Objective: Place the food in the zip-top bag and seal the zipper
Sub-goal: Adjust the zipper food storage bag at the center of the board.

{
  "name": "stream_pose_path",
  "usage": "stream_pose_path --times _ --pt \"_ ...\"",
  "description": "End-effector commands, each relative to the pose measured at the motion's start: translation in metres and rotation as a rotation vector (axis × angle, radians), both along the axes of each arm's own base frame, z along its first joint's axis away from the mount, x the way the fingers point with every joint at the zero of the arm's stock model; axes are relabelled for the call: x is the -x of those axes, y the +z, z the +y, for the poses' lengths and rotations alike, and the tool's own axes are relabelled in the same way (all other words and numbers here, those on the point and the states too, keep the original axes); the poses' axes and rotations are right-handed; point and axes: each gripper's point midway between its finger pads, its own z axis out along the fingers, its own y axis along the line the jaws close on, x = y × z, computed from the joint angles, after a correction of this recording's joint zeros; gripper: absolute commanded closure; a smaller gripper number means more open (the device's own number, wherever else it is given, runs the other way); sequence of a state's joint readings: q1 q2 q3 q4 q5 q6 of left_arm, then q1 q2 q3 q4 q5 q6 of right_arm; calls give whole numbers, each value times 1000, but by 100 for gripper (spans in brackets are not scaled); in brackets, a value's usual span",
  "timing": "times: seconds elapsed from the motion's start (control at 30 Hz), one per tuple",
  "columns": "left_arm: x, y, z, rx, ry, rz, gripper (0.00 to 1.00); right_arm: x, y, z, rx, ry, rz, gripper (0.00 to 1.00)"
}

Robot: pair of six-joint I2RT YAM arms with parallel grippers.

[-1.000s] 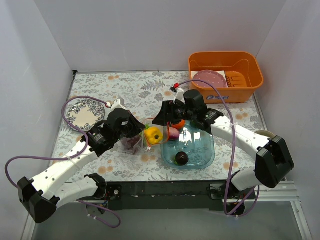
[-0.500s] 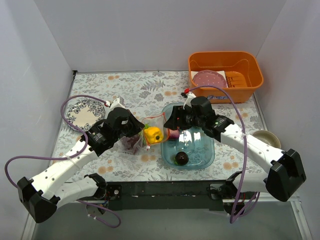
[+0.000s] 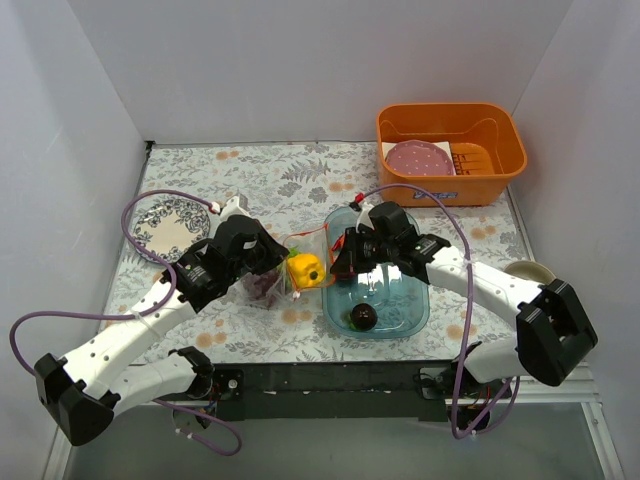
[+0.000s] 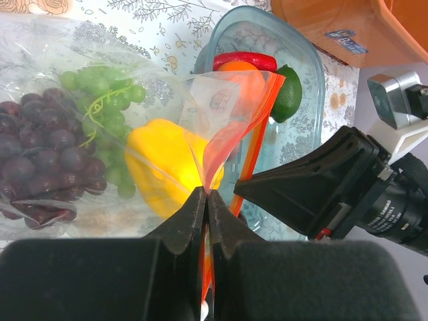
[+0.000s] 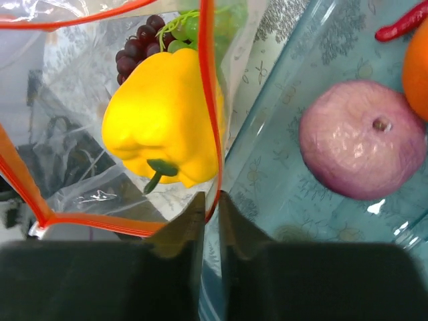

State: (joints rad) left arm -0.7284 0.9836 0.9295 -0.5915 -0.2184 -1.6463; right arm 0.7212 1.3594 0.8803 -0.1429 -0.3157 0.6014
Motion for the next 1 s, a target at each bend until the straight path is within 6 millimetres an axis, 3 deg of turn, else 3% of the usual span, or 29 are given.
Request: stream_pose_path --times 0.0,0.13,0.17,0.23,0.27,0.37,0.4,0.5,0.57,0.63,0.73,0.83,0.9,0.97 --pt "-5 25 12 21 60 -57 100 -9 50 27 -125 81 -103 99" --pt "-3 63 43 45 168 -181 100 -14 97 49 -205 141 -173 99" --pt "-6 78 55 40 225 -220 100 -17 125 57 -247 165 -216 99" --pt "-2 93 74 16 285 -244 100 -21 137 69 -264 194 -232 99" --pt "0 115 83 28 309 -281 100 -23 146 74 -279 203 -247 99" --pt "3 125 107 -49 393 -270 100 -31 178 91 -332 250 -284 99" --pt "6 141 113 -44 411 -285 100 -36 191 99 -359 265 -300 99" --pt "6 139 116 -110 411 -247 100 -40 202 116 -397 321 -261 99" --pt "7 123 115 -146 405 -203 100 -45 199 120 -374 307 -235 99" --pt "4 93 106 -211 357 -146 98 -45 202 124 -404 320 -250 99" --pt "6 39 93 -310 285 -7 96 -26 212 129 -493 449 -226 99" --pt "10 8 89 -344 279 82 100 -17 224 133 -568 507 -233 99" --pt "10 8 87 -325 275 72 100 -13 222 134 -571 539 -214 99" --pt "7 25 90 -278 297 10 100 -13 217 134 -555 538 -199 99"
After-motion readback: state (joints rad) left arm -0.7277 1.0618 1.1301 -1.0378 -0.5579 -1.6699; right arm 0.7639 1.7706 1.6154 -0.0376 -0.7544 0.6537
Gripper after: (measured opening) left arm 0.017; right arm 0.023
